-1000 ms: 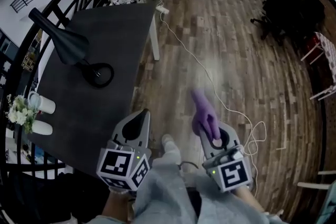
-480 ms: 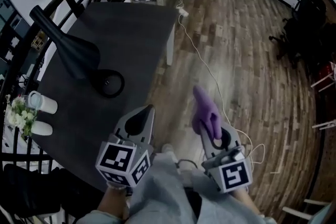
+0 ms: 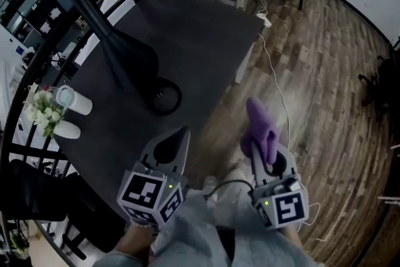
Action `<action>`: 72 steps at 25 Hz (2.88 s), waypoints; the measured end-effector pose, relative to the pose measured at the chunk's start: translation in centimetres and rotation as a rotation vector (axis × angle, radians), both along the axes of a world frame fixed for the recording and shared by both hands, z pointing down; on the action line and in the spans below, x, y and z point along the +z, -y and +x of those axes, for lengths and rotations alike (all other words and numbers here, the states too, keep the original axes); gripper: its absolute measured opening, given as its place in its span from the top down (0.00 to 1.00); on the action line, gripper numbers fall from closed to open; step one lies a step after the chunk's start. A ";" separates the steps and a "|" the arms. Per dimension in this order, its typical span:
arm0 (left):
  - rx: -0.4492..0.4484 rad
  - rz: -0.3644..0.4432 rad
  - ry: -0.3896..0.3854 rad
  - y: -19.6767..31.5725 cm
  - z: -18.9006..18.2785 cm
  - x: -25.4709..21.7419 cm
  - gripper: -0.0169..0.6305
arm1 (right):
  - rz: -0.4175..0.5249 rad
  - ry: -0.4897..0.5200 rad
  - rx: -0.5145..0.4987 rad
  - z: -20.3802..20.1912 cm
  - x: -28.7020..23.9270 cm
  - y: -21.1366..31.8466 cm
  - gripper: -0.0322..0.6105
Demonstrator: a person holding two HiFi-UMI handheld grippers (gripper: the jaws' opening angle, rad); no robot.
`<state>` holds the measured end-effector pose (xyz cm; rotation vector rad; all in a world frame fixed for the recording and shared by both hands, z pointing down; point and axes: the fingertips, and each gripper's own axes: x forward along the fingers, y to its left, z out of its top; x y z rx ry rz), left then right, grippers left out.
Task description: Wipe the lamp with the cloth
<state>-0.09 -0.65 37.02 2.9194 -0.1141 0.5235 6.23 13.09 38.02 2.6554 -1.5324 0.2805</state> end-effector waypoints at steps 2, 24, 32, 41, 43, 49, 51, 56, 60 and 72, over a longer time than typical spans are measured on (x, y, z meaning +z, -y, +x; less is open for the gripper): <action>-0.059 -0.003 -0.006 1.6 0.0 0.0 0.96 | 0.005 0.006 -0.040 1.0 0.3 1.8 0.87; -0.729 0.002 -0.048 12.4 6.0 -2.7 0.96 | 0.099 0.055 -0.767 15.9 -2.5 25.9 0.87; -0.875 0.027 -0.032 12.4 3.9 -2.7 0.96 | 0.213 -0.104 -0.928 15.0 -9.1 35.4 0.87; -0.968 0.014 -0.064 12.1 2.2 -3.7 0.96 | 0.314 -0.223 -1.073 9.6 -15.6 42.0 0.87; -0.980 0.013 -0.079 11.8 1.8 -3.7 0.95 | 0.327 -0.255 -1.091 8.3 -16.5 42.7 0.87; -1.030 -0.020 -0.086 10.7 1.0 -3.6 0.96 | 0.349 -0.359 -1.201 4.9 -17.3 42.8 0.87; -1.032 -0.035 -0.096 10.3 1.2 -2.9 0.96 | 0.339 -0.377 -1.238 4.3 -16.5 42.2 0.87; -1.039 -0.040 -0.088 9.6 1.6 -2.5 0.96 | 0.280 -0.370 -1.302 3.6 -13.5 41.0 0.87; -1.041 -0.043 -0.073 9.3 1.7 -2.6 0.96 | 0.231 -0.411 -1.351 3.3 -11.2 39.4 0.87; -0.989 -0.035 -0.079 10.5 -1.1 -2.5 0.95 | 0.045 -0.415 -1.359 3.2 -4.8 34.1 0.87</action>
